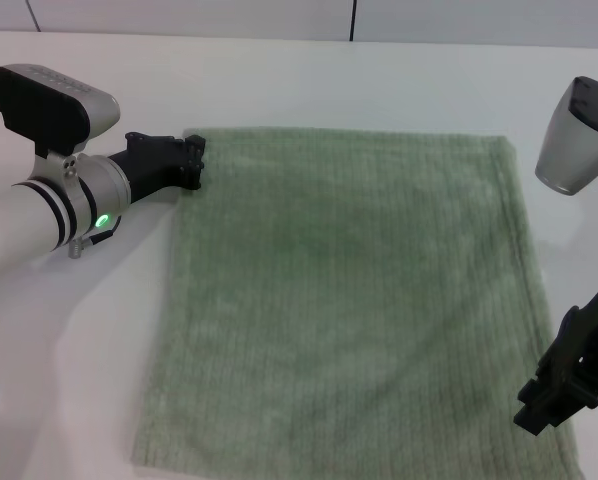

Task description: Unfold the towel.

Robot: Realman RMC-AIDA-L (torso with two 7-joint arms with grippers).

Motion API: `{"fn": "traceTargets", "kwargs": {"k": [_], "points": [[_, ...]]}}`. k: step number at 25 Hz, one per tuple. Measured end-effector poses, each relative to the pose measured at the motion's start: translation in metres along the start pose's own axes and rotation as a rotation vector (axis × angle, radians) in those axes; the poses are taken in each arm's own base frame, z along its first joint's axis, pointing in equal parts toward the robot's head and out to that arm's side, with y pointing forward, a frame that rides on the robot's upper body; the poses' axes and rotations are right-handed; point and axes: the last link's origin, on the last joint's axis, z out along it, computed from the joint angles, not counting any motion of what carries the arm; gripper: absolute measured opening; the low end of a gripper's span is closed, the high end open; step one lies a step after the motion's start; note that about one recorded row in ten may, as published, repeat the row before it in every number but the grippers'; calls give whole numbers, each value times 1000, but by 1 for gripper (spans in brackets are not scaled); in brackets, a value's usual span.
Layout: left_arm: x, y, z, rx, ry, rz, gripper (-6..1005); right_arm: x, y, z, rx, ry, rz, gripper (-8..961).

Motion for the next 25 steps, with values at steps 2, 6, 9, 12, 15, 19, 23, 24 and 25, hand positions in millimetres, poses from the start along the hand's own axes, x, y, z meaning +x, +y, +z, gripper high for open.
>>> {"fn": "traceTargets", "kwargs": {"k": [2, 6, 9, 12, 15, 19, 23, 24, 25], "points": [[0, 0, 0, 0, 0, 0, -1, -1, 0, -1, 3, -3, -6, 273], [-1, 0, 0, 0, 0, -1, -1, -8, -2, -11, 78, -78, -51, 318], [-1, 0, 0, 0, 0, -1, -2, -13, -3, -17, 125, -164, -100, 329], [-1, 0, 0, 0, 0, -1, -2, -25, -2, -26, 187, -328, -197, 340], [0, 0, 0, 0, 1, -2, -1, -36, -4, -33, 246, -496, -282, 351], [4, -2, -1, -2, 28, -18, -1, -45, -13, -36, 329, -679, -343, 349], [12, -6, -7, -17, 103, -56, 4, -58, -36, -24, 433, -784, -331, 347], [12, -6, -7, -17, 103, -56, 5, -58, -36, -24, 433, -784, -331, 347], [12, -6, -7, -17, 103, -56, 7, -60, -40, -21, 457, -808, -328, 347]]}}
